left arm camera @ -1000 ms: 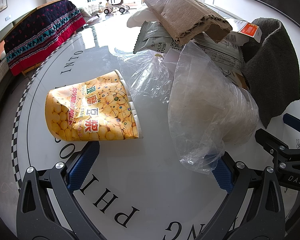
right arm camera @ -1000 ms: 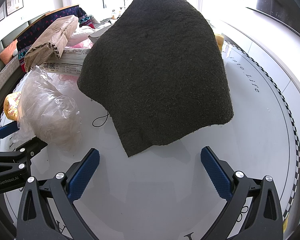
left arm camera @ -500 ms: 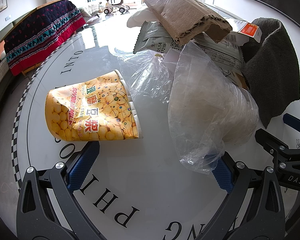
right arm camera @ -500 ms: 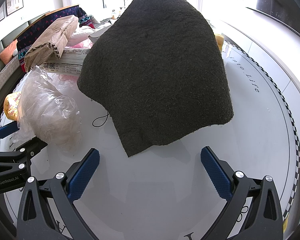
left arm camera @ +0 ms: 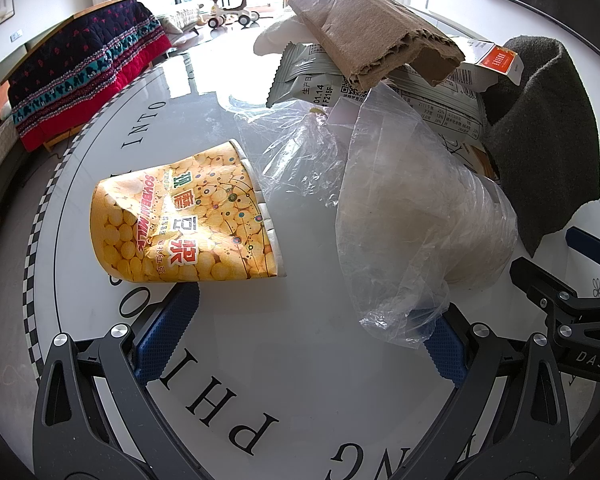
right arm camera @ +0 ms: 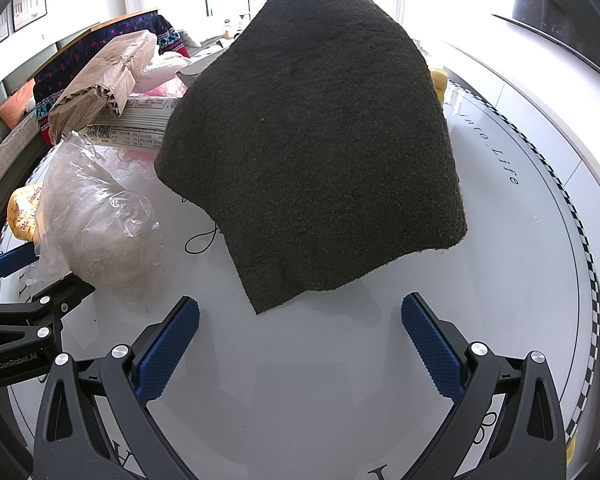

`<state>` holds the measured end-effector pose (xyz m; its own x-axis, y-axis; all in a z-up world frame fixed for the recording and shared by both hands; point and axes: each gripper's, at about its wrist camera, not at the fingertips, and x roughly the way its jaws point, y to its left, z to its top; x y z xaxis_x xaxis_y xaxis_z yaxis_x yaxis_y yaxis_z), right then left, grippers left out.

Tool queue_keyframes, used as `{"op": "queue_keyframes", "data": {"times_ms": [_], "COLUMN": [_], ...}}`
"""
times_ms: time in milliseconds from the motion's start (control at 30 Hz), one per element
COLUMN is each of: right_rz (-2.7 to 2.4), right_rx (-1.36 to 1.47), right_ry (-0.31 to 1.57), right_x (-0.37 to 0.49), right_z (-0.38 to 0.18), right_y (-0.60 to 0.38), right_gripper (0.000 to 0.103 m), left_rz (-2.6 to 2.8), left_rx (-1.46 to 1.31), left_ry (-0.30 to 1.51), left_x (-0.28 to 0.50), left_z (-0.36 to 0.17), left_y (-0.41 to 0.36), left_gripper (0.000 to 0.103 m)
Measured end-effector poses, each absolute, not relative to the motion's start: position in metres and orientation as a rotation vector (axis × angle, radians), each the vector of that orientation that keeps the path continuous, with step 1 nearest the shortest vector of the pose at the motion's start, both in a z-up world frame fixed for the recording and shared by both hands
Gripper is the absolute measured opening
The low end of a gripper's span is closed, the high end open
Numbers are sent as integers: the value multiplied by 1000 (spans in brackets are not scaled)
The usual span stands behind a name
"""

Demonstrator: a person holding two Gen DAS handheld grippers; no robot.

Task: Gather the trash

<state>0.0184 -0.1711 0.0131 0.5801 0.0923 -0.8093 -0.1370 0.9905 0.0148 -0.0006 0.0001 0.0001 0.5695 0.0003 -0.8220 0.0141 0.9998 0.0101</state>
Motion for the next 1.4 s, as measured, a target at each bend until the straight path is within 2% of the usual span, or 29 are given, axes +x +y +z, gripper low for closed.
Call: {"op": "queue_keyframes", "data": {"times_ms": [933, 1400], "right_rz": [145, 290], "right_rx": [-40, -55], "right_ry": [948, 873], "right_x": [18, -37], "right_z": [14, 70], "right_y": [-172, -184], "right_gripper": [100, 100], "left_rz": [-13, -58], "left_rx": [18, -48], "left_ry": [973, 922], "left_x": [-1, -36], "left_z": [0, 33], "left_y": [0, 46], "left_gripper": [98, 98]}}
